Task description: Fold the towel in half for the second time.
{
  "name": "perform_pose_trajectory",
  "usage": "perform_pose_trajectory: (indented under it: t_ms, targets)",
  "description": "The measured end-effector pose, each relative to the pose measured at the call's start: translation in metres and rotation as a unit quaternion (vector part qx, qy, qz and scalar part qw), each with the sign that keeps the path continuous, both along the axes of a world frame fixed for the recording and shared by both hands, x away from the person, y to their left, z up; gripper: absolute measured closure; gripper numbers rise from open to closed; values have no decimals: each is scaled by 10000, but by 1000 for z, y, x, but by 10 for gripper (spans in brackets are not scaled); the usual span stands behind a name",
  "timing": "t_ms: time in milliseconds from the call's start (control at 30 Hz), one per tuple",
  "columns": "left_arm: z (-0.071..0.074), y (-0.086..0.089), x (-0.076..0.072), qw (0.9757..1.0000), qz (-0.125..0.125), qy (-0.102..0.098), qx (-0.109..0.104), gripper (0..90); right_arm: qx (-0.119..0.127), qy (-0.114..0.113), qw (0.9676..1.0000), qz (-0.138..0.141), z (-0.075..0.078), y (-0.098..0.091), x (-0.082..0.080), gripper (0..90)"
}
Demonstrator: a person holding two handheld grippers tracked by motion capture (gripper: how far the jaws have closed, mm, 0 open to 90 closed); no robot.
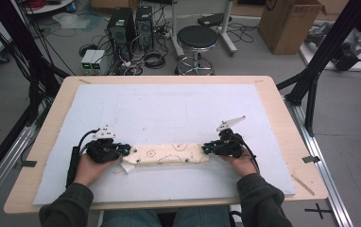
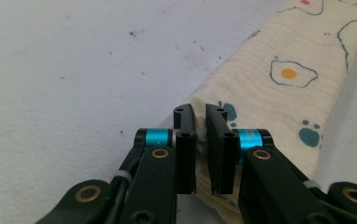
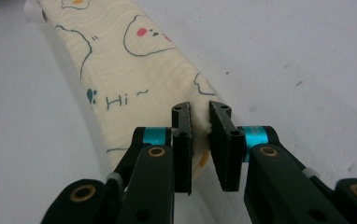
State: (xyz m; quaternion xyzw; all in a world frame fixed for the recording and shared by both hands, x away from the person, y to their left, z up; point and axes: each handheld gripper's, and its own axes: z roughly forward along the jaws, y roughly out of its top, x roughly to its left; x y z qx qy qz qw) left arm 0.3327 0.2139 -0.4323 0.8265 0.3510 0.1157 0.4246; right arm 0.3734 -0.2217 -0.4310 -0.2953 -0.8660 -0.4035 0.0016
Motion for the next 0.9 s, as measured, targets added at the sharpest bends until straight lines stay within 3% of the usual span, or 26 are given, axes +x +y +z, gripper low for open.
perform_pose_trajectory:
  t_ms: [200,467,900]
  targets:
    - [6,-1,0,9998,95,-132,-139,824,12,-116,9999,-44,8,-1,-1,796]
    - [16,-6,8,9995,171,-260,-63,825,-34,-278,9996,-103,18,-2,5,797]
    - [20,-9,30,9985,453,-268,-128,825,-86,-341,9987,-361,23,-4,25,797]
